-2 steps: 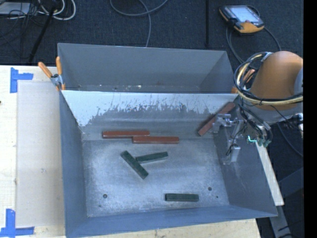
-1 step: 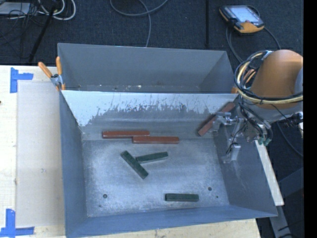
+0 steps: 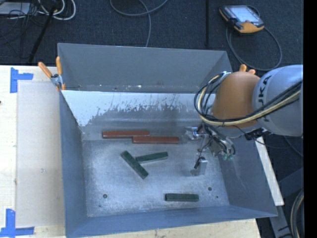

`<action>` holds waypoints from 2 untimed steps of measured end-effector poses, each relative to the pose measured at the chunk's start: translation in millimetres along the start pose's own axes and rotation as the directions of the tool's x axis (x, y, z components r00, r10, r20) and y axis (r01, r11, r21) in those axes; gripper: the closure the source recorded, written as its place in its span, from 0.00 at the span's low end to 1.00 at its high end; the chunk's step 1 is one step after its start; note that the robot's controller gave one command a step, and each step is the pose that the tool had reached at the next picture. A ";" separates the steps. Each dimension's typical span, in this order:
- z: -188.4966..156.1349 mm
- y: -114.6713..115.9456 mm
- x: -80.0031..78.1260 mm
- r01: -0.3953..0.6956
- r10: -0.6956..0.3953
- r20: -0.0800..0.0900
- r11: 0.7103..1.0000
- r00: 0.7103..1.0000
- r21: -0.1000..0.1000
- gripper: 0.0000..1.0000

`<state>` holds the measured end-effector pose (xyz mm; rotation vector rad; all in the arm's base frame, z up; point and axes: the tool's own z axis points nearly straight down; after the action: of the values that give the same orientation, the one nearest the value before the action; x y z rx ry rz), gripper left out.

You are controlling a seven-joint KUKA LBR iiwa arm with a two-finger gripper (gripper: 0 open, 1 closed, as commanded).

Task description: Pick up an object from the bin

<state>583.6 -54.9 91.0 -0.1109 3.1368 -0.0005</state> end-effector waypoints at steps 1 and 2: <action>-1.5 31.6 -6.8 0.123 -0.123 -0.006 0.992 0.992 -0.002 0.00; -10.9 48.1 -14.7 -0.041 0.041 0.000 0.999 0.999 -0.001 0.00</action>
Offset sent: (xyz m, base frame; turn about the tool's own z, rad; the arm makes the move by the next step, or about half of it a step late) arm 0.0137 0.0596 0.0090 0.1373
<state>594.8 -5.9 101.9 -0.0459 3.1388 0.0010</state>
